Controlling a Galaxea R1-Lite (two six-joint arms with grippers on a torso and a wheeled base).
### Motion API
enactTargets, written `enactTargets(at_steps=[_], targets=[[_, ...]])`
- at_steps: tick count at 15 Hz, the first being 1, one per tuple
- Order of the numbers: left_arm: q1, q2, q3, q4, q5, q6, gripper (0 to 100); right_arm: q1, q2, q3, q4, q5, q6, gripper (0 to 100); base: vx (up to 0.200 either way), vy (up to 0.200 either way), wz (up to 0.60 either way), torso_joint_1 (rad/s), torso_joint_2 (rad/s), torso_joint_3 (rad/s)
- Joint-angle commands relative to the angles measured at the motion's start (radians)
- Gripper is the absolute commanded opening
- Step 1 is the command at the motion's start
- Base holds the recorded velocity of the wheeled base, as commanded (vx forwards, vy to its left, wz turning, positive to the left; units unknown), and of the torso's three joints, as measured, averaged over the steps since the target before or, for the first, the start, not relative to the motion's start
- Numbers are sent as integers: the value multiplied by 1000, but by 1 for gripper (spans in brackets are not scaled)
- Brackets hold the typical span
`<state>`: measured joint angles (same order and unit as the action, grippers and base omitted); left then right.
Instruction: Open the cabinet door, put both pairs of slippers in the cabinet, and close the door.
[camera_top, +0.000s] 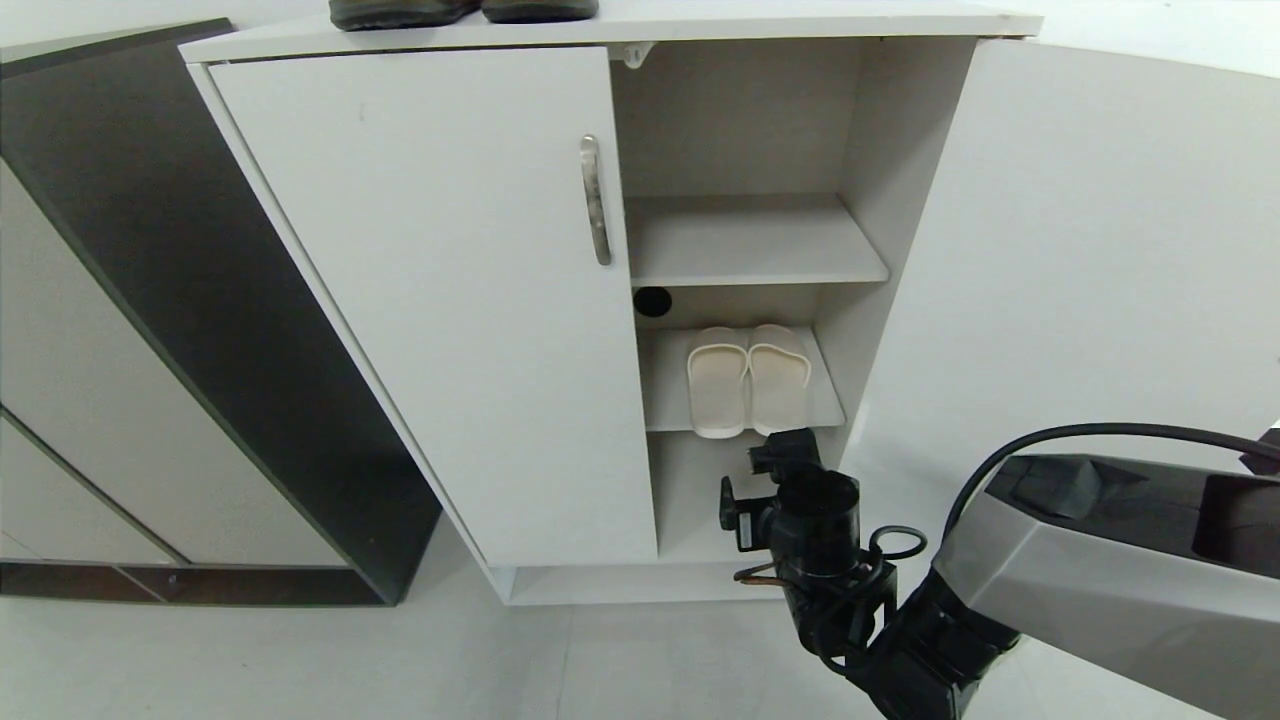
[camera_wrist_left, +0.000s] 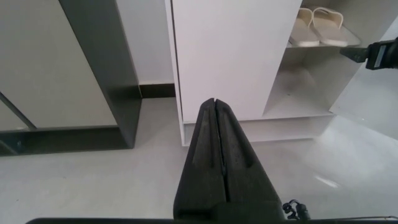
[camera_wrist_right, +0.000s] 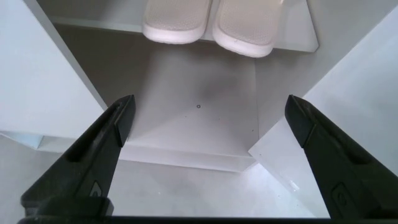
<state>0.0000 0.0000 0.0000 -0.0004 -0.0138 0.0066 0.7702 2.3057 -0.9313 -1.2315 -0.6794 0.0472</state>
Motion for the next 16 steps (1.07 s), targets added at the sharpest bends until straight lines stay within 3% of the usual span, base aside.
enactTargets(at_steps=[1, 7, 16], targets=[[0, 2, 0, 0, -2, 0, 0, 1, 0, -1, 0, 0, -1, 100, 0, 0, 0, 0, 0, 0], [0, 2, 0, 0, -2, 0, 0, 6, 0, -1, 0, 0, -1, 100, 0, 0, 0, 0, 0, 0], [0, 2, 0, -1, 0, 0, 0, 3, 1, 0, 0, 0, -9, 100, 0, 0, 0, 2, 3, 189]])
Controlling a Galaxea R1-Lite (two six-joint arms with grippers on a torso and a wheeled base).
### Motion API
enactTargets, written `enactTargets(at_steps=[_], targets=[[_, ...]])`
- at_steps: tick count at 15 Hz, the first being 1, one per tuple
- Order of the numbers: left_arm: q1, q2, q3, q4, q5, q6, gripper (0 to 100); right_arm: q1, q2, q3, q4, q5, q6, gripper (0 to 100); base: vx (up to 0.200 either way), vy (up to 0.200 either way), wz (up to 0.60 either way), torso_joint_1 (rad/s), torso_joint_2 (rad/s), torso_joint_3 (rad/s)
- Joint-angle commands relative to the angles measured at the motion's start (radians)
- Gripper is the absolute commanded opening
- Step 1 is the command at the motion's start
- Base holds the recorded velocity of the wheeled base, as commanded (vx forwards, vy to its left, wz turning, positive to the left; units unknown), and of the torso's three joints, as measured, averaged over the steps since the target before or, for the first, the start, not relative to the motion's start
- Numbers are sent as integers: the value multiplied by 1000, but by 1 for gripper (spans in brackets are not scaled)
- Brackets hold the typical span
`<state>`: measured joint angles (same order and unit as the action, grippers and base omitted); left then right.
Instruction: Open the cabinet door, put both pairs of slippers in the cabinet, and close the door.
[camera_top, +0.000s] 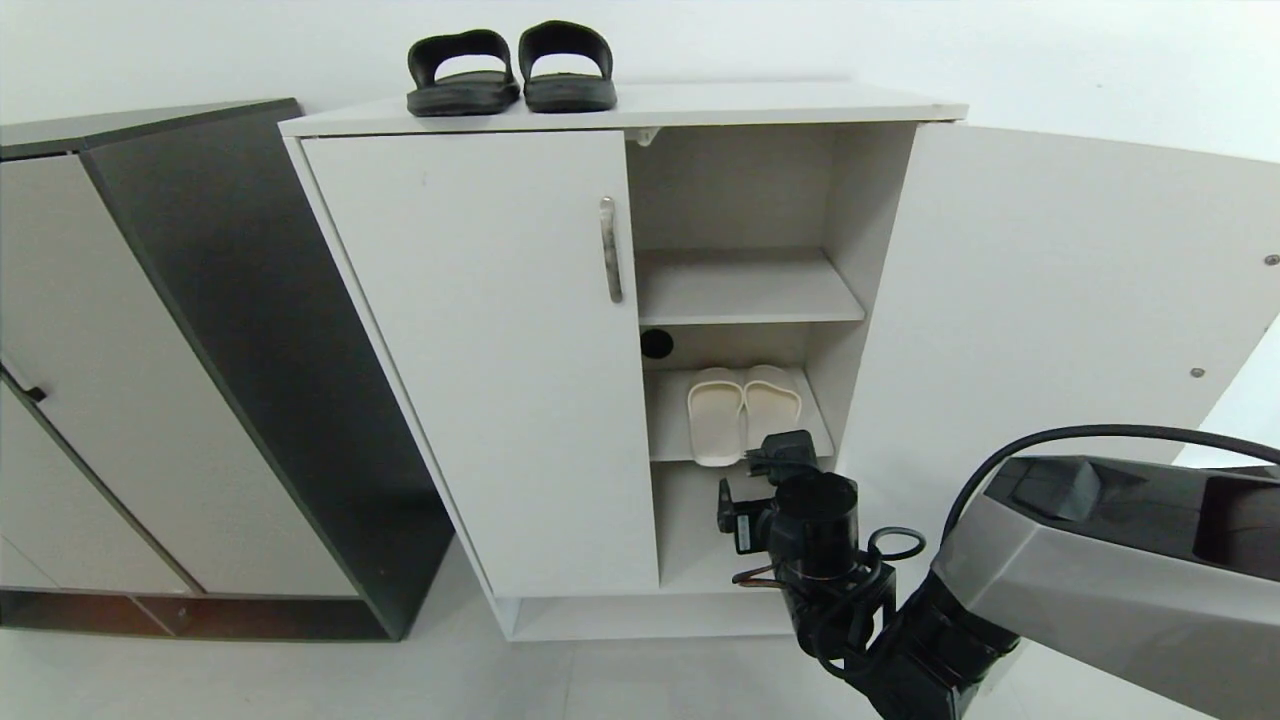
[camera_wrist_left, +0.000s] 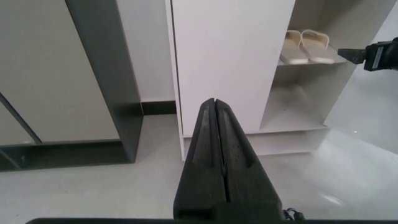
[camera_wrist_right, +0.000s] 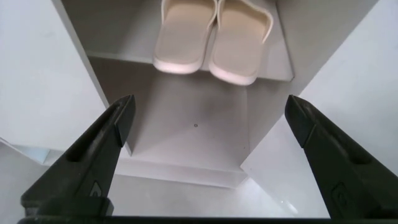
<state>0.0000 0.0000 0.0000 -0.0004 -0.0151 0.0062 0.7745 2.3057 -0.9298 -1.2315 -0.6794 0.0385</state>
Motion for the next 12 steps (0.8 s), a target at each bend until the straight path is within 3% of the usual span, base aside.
enactTargets(at_steps=[1, 5, 9, 12], targets=[[0, 2, 0, -1, 1, 0, 0, -1, 1, 0, 0, 0, 0, 100, 0, 0, 0, -2, -2, 198], [0, 2, 0, -1, 4, 0, 0, 0, -3, 19, -14, 0, 0, 100, 0, 0, 0, 1, 1, 105], [0, 2, 0, -1, 6, 0, 0, 8, -72, 105, -26, 116, 1, 100, 0, 0, 0, 0, 0, 0], [0, 2, 0, -1, 4, 0, 0, 9, -77, 121, -26, 123, 1, 100, 0, 0, 0, 0, 0, 0]])
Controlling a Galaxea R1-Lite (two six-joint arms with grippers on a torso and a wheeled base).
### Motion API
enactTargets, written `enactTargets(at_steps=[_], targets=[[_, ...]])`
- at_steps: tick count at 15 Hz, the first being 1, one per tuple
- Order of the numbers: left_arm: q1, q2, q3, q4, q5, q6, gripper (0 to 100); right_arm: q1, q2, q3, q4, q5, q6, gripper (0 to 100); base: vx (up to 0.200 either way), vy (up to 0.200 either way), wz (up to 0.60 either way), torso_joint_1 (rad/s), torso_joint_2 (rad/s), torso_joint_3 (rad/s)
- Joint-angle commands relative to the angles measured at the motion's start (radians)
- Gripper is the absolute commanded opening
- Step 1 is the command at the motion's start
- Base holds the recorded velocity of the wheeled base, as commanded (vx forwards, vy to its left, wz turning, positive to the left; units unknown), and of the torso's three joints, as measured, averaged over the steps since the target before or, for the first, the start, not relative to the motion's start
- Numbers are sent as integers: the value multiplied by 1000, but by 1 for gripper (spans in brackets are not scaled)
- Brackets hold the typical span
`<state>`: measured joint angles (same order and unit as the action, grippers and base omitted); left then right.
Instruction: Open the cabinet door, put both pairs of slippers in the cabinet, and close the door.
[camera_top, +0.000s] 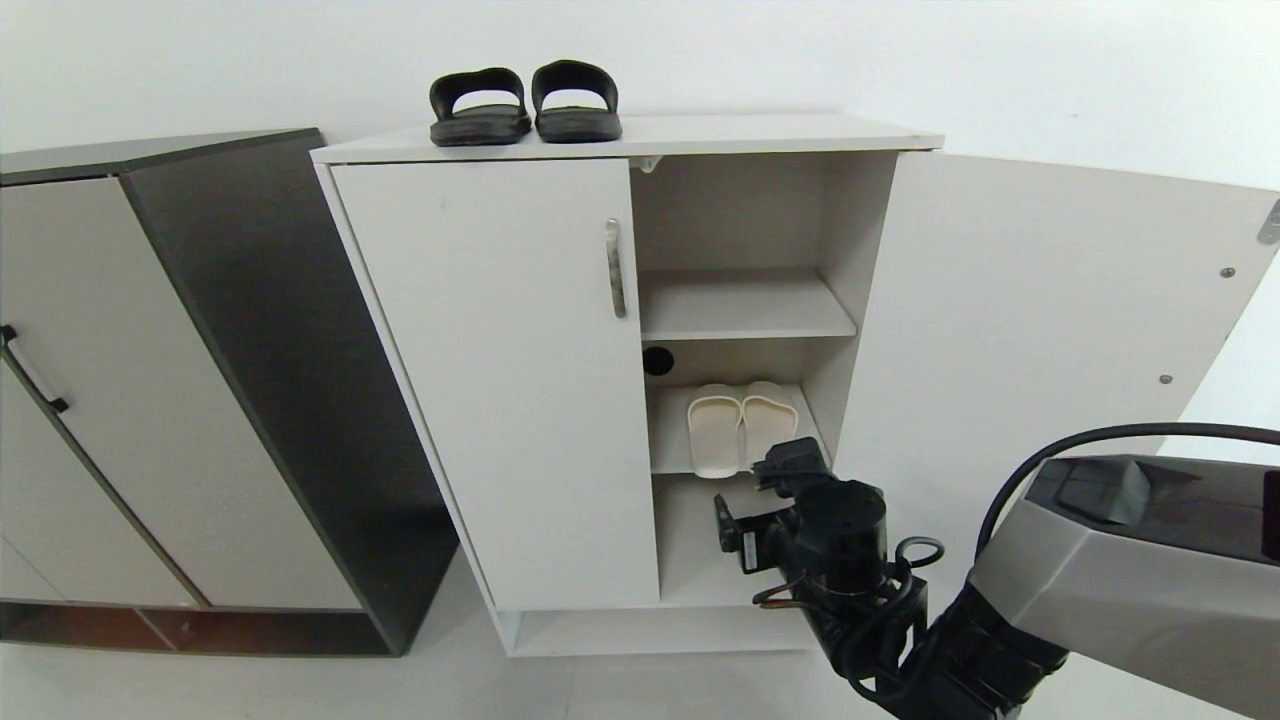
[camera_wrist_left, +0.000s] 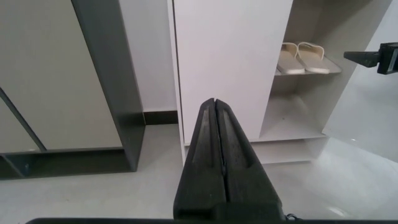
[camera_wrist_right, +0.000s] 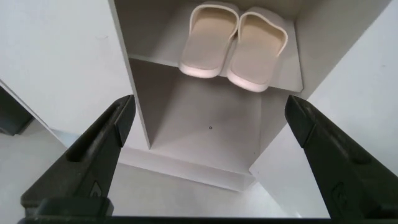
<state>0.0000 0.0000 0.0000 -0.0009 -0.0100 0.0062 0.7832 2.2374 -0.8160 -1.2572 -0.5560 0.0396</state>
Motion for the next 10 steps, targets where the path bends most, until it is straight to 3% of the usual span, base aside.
enactTargets(at_steps=[1, 3, 8, 10], targets=[[0, 2, 0, -1, -1, 0, 0, 4, -9, 12, -1, 10, -1, 100, 0, 0, 0, 0, 0, 0], [0, 2, 0, -1, -2, 1, 0, 5, -9, 15, -2, 11, -6, 100, 0, 0, 0, 0, 0, 0], [0, 2, 0, -1, -2, 0, 0, 7, -35, 46, -21, 16, -12, 100, 0, 200, 0, 6, 0, 1], [0, 2, 0, -1, -4, 0, 0, 14, -93, 100, -16, 64, -13, 100, 0, 200, 0, 7, 5, 5]])
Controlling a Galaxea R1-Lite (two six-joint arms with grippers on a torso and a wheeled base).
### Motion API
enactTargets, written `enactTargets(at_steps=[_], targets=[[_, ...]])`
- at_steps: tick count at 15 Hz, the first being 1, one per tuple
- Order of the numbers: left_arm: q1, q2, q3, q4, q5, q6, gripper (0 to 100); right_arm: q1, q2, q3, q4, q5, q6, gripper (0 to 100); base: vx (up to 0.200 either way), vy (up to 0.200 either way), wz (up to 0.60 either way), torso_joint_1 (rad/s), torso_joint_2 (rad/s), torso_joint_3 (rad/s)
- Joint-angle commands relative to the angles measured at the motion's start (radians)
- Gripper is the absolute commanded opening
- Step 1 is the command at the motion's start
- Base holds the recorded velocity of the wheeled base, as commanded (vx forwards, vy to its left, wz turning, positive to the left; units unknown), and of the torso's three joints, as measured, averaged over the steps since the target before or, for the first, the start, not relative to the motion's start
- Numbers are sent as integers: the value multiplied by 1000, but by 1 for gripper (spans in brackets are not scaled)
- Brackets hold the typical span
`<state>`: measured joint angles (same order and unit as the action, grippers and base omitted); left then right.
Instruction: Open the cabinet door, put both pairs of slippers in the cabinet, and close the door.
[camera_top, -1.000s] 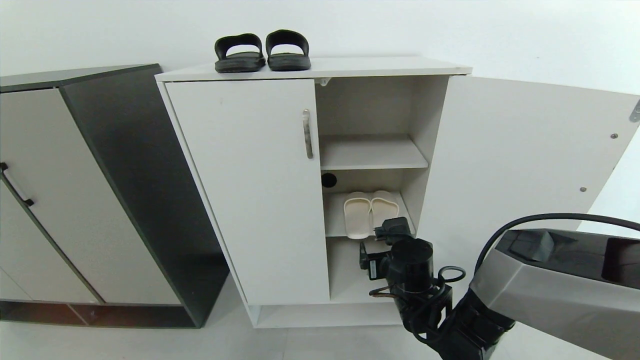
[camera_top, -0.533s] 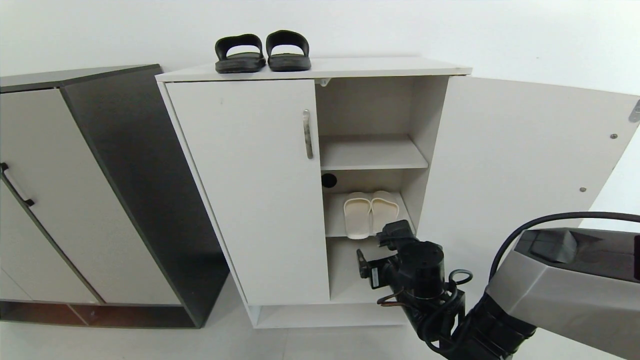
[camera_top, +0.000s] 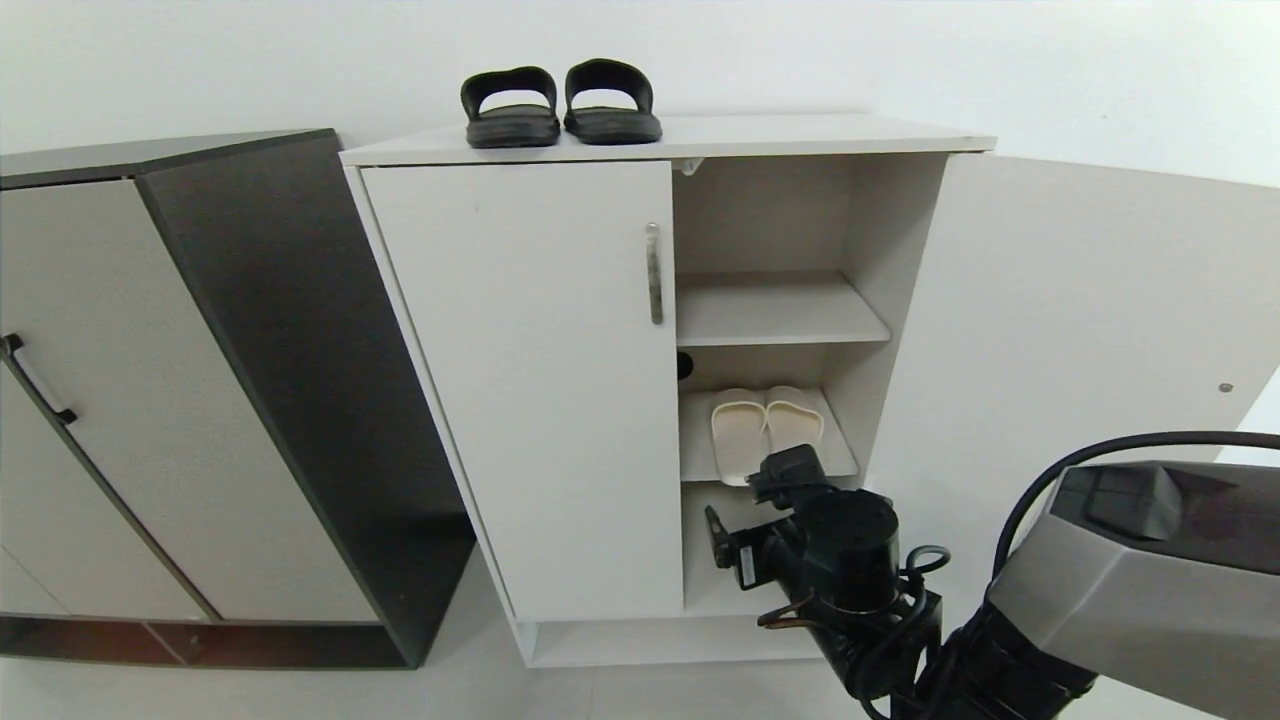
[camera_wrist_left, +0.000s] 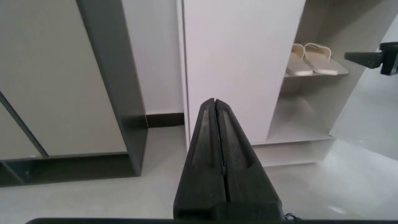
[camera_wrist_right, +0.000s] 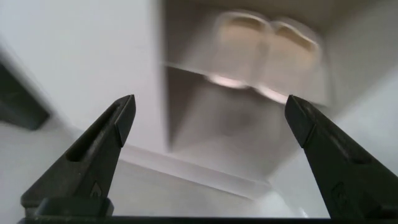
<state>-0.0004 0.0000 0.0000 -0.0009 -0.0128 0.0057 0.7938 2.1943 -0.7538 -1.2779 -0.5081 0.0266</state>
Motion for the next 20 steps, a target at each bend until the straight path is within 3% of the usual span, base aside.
enactTargets(at_steps=[1, 10, 20], targets=[[0, 2, 0, 1, 0, 0, 0, 5, -68, 50, 8, 34, -1, 100, 0, 200, 0, -2, 7, 2], [0, 2, 0, -1, 0, 0, 0, 18, -79, 90, -9, 52, -54, 100, 0, 200, 0, 3, 4, 4], [0, 2, 0, -1, 0, 0, 0, 16, -70, 90, -14, 54, -54, 100, 0, 0, 0, 0, 0, 0]])
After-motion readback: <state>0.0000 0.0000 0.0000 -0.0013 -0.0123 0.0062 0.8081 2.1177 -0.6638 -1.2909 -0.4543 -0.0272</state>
